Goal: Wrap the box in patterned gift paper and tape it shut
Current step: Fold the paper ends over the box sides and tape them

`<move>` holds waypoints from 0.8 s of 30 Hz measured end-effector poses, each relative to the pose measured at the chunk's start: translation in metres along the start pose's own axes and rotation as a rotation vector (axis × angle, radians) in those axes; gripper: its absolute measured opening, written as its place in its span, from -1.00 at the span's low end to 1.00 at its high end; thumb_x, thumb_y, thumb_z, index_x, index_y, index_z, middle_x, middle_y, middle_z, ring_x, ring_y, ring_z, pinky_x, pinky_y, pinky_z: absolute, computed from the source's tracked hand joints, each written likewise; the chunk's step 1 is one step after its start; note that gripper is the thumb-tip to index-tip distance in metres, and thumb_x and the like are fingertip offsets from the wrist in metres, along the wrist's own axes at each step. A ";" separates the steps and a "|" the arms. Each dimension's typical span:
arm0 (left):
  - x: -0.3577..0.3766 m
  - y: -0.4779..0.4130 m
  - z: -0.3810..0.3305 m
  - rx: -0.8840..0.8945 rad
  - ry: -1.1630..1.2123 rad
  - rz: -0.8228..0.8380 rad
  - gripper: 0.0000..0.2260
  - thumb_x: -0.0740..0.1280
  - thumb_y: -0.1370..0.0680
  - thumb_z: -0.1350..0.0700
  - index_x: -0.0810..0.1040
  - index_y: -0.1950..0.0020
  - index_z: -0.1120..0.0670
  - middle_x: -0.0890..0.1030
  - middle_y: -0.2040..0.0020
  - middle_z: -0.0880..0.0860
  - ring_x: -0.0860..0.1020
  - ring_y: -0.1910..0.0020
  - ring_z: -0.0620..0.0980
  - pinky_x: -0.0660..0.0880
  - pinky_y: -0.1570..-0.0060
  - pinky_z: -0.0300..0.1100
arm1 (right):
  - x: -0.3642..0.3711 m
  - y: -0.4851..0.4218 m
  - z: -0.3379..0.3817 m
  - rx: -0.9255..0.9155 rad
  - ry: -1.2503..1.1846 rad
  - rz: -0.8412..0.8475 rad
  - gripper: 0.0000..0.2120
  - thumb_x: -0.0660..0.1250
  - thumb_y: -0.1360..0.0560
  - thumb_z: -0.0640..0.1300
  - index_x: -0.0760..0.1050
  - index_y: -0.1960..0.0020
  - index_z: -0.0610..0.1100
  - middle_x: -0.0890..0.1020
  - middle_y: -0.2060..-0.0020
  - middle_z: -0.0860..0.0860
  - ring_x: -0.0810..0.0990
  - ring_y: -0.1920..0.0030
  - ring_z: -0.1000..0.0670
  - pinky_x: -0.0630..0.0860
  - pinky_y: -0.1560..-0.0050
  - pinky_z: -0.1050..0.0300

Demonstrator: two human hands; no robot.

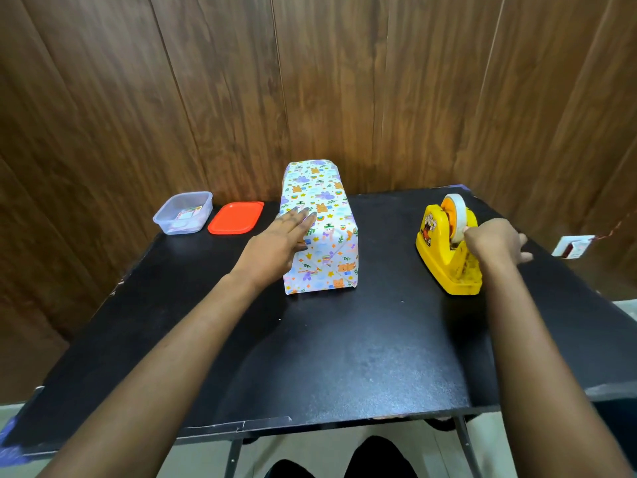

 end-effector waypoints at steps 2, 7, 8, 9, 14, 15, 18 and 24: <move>-0.001 0.000 0.000 -0.010 0.004 -0.007 -0.50 0.26 -0.58 0.20 0.21 -0.50 0.05 0.25 -0.50 0.04 0.18 -0.49 0.01 0.41 -0.28 -0.05 | -0.002 0.001 -0.001 0.032 -0.062 0.014 -0.66 0.31 -0.53 -0.13 0.46 -0.22 -0.32 0.43 -0.30 -0.22 0.17 -0.42 -0.17 0.15 -0.33 -0.09; 0.001 0.001 0.003 -0.031 0.001 0.006 -0.49 0.26 -0.58 0.19 0.19 -0.51 0.02 0.24 -0.50 0.01 0.17 -0.49 -0.01 0.49 -0.17 0.02 | -0.003 0.006 -0.010 0.111 -0.171 -0.023 -0.71 0.30 -0.54 -0.13 0.50 -0.18 -0.29 0.35 -0.33 -0.19 0.20 -0.39 -0.20 0.25 -0.35 -0.10; 0.000 0.002 0.003 -0.032 0.001 0.003 -0.49 0.26 -0.58 0.20 0.20 -0.50 0.02 0.24 -0.50 0.01 0.18 -0.49 -0.01 0.50 -0.16 0.01 | -0.004 0.008 -0.010 0.104 -0.178 -0.045 -0.73 0.29 -0.54 -0.13 0.52 -0.15 -0.28 0.36 -0.32 -0.19 0.20 -0.38 -0.19 0.26 -0.34 -0.08; -0.001 0.002 0.003 -0.029 0.006 -0.004 -0.49 0.26 -0.57 0.21 0.21 -0.50 0.03 0.25 -0.49 0.01 0.18 -0.49 -0.01 0.50 -0.16 0.01 | -0.006 0.009 -0.009 0.085 -0.174 -0.072 -0.74 0.29 -0.53 -0.13 0.55 -0.12 -0.28 0.36 -0.31 -0.18 0.20 -0.37 -0.19 0.25 -0.32 -0.07; -0.004 0.003 0.000 -0.014 0.015 -0.025 -0.50 0.25 -0.58 0.23 0.22 -0.50 0.04 0.24 -0.50 0.00 0.17 -0.49 -0.02 0.41 -0.23 -0.09 | -0.010 0.007 -0.015 0.037 -0.240 -0.081 -0.74 0.26 -0.54 -0.10 0.58 -0.10 -0.24 0.40 -0.29 -0.19 0.20 -0.36 -0.20 0.23 -0.31 -0.08; -0.003 0.003 0.000 -0.016 0.013 -0.025 -0.50 0.25 -0.58 0.22 0.21 -0.50 0.04 0.23 -0.50 -0.01 0.16 -0.49 -0.03 0.39 -0.25 -0.11 | -0.007 0.006 -0.020 0.047 -0.249 -0.063 -0.73 0.27 -0.54 -0.07 0.59 -0.08 -0.23 0.43 -0.27 -0.19 0.21 -0.36 -0.20 0.24 -0.31 -0.08; -0.003 0.003 0.001 -0.017 0.022 -0.032 -0.50 0.26 -0.57 0.21 0.23 -0.49 0.04 0.24 -0.49 -0.01 0.18 -0.49 -0.03 0.42 -0.22 -0.08 | 0.006 0.008 -0.039 0.096 -0.365 -0.023 -0.79 0.34 -0.49 -0.02 0.59 0.16 -0.17 0.58 -0.10 -0.15 0.41 -0.25 -0.22 0.40 -0.22 -0.10; -0.003 0.002 0.000 0.009 0.048 -0.063 -0.50 0.33 -0.53 0.26 0.31 -0.45 0.09 0.33 -0.45 0.03 0.26 -0.45 0.02 0.46 -0.20 -0.02 | -0.001 0.015 -0.036 0.040 -0.578 -0.046 -0.75 0.39 -0.45 -0.04 0.52 0.39 -0.05 0.54 0.21 -0.02 0.52 -0.10 -0.16 0.49 -0.12 -0.12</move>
Point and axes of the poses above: each hand's wrist, its own y-axis away from the middle knuckle, its own x-axis out of the palm, z = x × y, the point moved 10 cm from there along -y, towards the middle knuckle
